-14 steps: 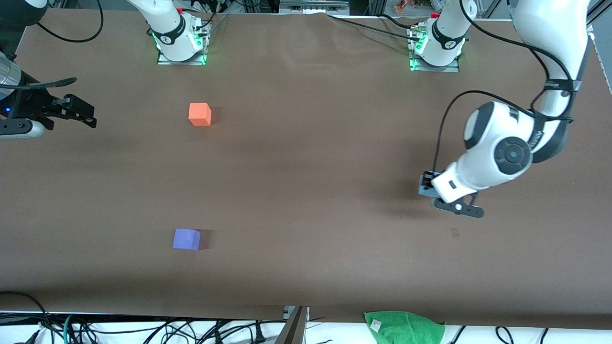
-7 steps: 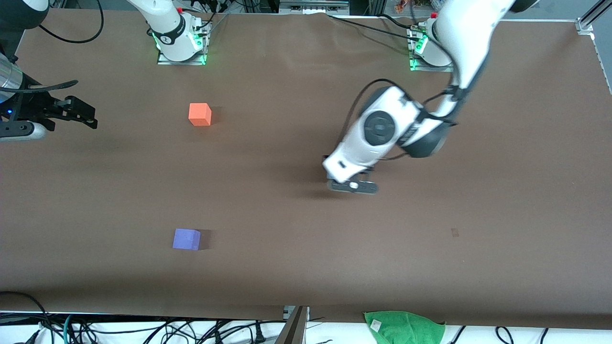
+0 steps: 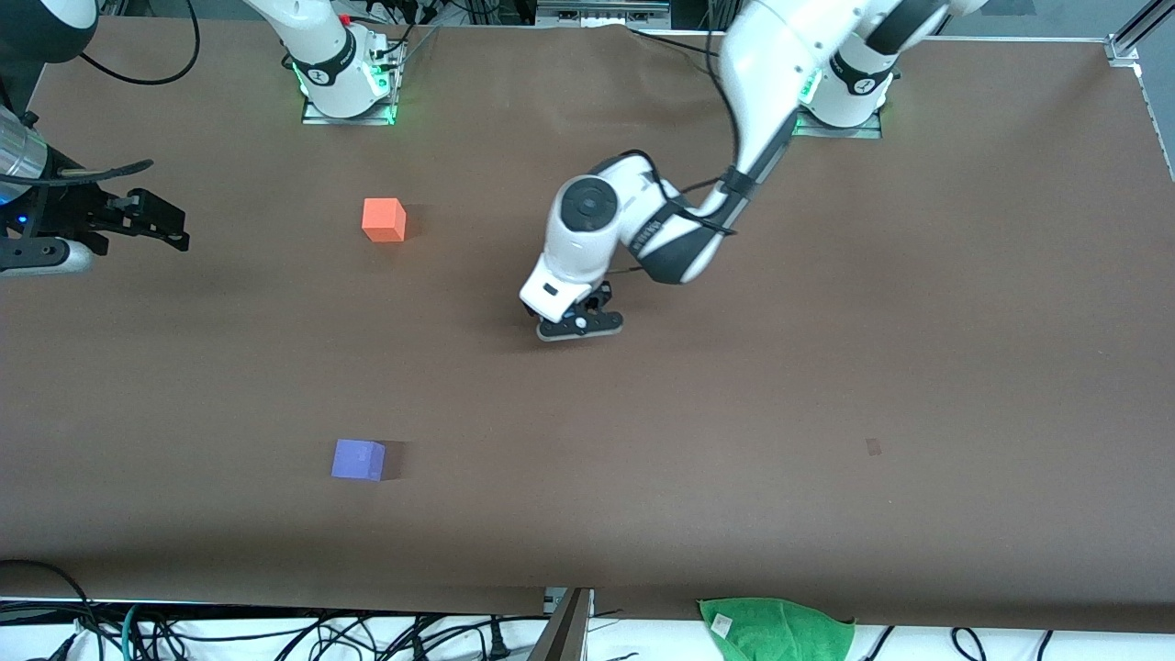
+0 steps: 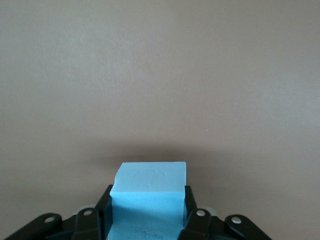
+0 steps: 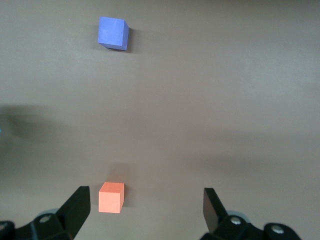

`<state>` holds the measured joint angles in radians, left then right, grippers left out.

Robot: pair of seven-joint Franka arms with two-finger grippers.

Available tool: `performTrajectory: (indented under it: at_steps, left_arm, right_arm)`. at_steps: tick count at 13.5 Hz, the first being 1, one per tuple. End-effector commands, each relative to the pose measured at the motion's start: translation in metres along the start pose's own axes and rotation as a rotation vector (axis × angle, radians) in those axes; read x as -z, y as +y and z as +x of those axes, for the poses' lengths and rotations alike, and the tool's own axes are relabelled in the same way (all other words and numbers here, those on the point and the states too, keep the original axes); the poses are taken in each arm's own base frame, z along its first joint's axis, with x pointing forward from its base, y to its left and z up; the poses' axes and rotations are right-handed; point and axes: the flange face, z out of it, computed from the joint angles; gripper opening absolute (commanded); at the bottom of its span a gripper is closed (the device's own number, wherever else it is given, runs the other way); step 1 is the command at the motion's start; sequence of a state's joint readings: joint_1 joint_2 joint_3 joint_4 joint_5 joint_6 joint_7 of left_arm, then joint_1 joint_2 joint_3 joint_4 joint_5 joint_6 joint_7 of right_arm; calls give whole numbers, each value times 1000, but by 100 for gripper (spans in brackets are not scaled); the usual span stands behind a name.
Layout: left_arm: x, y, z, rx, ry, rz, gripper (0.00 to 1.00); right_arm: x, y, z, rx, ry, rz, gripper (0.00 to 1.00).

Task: Place blue block between orange and purple blocks
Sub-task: 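Lift the light-blue cube and carry it toward the table middle, then lower the blue cube onto the table and open the left gripper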

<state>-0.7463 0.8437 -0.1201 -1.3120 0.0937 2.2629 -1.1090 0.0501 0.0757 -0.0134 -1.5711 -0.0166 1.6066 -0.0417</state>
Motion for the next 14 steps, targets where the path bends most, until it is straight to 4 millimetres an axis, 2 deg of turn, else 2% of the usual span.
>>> performTrajectory:
  at_steps: [1,4,5,6,8,10,11,14]
  left_arm:
    - [-11,29,-33,-10,119,48,0]
    - [-13,27,-28,-10,117,49,0]
    - [-14,26,-27,-15,115,51,17]
    - [-14,23,-21,-18,114,52,30]
    - [-12,19,-13,-55,112,54,81]
    - [-7,13,1,-78,101,45,91]
    - [-5,9,9,-95,80,32,100]
    - [10,-4,34,-156,32,-8,100]
  right_arm:
    - [2,0,2,8,10,14,100]
    - [-6,1,6,7,-5,14,100]
    - [-12,2,9,6,-14,13,100]
    - [-18,2,11,4,-25,14,100]
    - [-19,0,11,8,-29,6,100]
    - [-20,2,11,9,-30,5,100]
    - [-20,3,11,8,-30,5,100]
    - [-23,3,13,10,-36,4,100]
